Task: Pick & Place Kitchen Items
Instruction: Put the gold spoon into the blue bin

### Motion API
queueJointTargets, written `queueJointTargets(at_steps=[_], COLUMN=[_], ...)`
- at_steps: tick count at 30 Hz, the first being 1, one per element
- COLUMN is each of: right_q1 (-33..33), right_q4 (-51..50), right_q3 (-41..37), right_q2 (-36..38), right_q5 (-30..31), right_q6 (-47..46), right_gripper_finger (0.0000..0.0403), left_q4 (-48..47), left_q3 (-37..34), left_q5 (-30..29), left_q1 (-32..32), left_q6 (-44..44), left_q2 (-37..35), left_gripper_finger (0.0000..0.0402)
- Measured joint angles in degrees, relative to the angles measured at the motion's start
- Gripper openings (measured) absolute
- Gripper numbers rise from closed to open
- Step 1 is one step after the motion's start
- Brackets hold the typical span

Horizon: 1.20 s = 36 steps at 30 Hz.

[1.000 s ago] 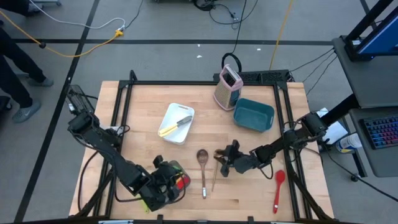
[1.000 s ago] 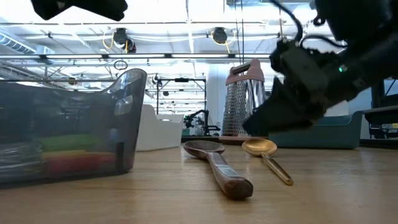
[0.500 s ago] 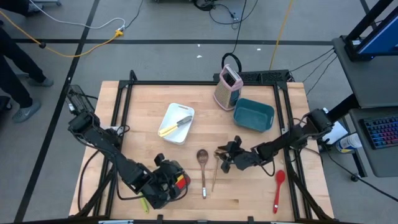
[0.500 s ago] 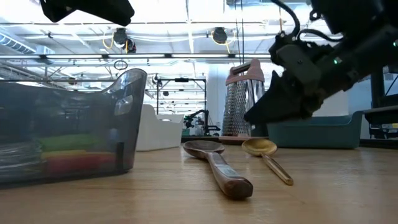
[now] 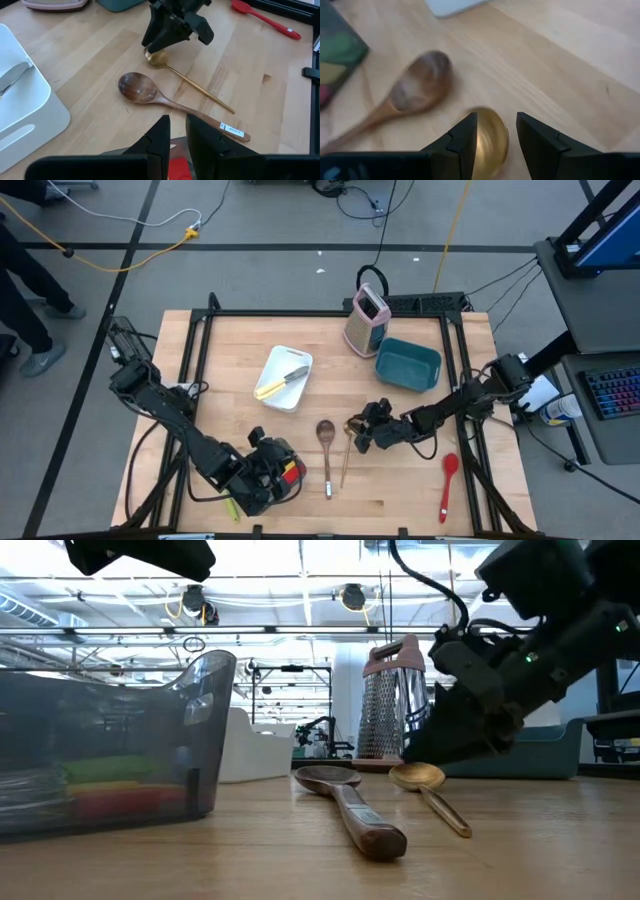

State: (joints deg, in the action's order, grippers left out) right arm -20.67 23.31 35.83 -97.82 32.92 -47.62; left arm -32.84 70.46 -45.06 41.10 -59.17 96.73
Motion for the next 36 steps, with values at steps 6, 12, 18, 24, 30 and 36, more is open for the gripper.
queueJointTargets(at_steps=[6,12,18,24,30,36], right_q1=[0.0,0.0,0.0,0.0,-0.1,-0.1], right_q4=[0.0,-0.1,0.7,2.4,0.8,-5.5], right_q3=[-0.1,-0.1,0.0,-0.1,-0.1,-0.1], right_q2=[-0.1,-0.1,-0.1,1.1,10.2,24.6], right_q5=[-5.6,-7.7,-7.8,-7.8,-7.2,-0.1], right_q6=[-1.2,-1.2,-0.9,3.2,13.3,24.2], right_gripper_finger=[0.0129,0.0085,0.0012,0.0008,0.0005,0.0001], left_q4=[0.0,0.0,0.0,0.1,0.0,0.1], left_q3=[0.0,0.0,0.0,0.0,0.0,0.0], left_q5=[0.0,0.0,0.0,0.0,0.0,0.0], left_q1=[0.0,0.0,0.0,0.0,0.0,0.0], left_q6=[0.0,0.0,0.0,0.0,0.0,0.0], left_q2=[0.0,0.0,0.0,0.0,0.0,0.0], left_gripper_finger=[0.0063,0.0063,0.0063,0.0062,0.0062,0.0063])
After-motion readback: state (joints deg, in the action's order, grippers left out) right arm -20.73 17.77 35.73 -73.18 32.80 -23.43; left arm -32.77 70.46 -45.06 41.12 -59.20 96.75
